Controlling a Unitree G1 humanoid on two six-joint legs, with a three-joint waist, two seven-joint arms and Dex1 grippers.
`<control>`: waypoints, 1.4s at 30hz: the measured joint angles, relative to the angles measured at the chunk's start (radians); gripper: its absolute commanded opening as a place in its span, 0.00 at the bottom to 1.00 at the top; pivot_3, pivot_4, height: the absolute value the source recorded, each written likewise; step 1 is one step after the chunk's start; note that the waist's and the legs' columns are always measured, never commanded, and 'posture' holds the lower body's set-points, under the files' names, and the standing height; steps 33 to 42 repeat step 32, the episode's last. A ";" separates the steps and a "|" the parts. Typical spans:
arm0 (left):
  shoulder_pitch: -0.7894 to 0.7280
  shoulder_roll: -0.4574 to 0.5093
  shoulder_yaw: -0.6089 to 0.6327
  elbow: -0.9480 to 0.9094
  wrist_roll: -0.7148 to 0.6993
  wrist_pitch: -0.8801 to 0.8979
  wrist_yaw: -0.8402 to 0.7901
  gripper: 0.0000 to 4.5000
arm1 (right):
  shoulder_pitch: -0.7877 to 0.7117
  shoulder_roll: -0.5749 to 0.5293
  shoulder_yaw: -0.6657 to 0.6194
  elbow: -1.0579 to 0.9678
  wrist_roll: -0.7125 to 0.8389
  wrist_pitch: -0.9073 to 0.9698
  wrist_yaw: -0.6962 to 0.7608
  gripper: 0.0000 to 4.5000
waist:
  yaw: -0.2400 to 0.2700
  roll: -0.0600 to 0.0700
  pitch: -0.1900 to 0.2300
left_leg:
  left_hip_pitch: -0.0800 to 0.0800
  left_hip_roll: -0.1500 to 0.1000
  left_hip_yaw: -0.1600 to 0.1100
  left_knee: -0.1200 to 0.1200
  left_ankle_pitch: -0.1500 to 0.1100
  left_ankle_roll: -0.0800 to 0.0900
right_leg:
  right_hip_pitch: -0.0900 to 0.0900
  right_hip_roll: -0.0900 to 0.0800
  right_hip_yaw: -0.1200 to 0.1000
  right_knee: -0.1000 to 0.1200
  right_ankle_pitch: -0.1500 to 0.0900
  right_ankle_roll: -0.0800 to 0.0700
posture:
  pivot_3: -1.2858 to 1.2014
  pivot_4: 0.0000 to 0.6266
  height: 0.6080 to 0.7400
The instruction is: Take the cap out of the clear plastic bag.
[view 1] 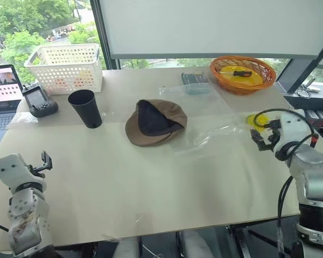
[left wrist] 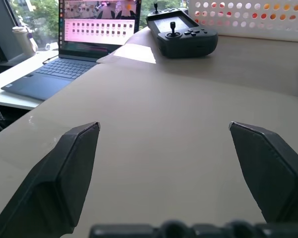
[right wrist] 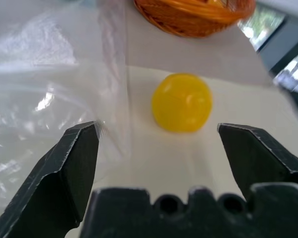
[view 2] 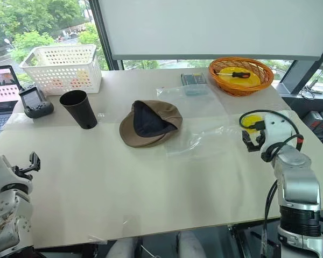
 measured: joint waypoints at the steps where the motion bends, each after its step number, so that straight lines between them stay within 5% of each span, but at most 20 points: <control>1: 0.000 0.000 -0.001 0.002 -0.001 0.000 0.000 1.00 | 0.007 0.017 0.013 0.016 -0.005 -0.017 -0.002 0.99 | 0.000 0.000 0.000 | 0.000 0.000 0.000 0.000 0.000 0.000 | 0.000 0.000 0.000 0.000 0.000 0.000 | 0.52 0.24 0.97; 9: 0.000 -0.001 -0.016 0.005 -0.025 -0.016 -0.001 1.00 | 0.004 0.148 0.034 0.123 -0.022 -0.178 -0.054 0.99 | -0.003 0.000 0.000 | 0.000 0.000 0.001 0.000 0.000 0.000 | 0.000 0.000 0.001 0.001 0.000 0.000 | 0.52 0.24 0.97; 42: 0.015 0.000 -0.024 0.011 -0.035 -0.019 0.000 1.00 | -0.048 0.149 0.027 0.206 0.014 -0.196 -0.037 0.99 | -0.003 0.000 0.000 | 0.000 0.000 0.001 0.000 0.000 0.000 | 0.000 0.000 0.001 0.000 0.002 -0.004 | 0.52 0.24 0.97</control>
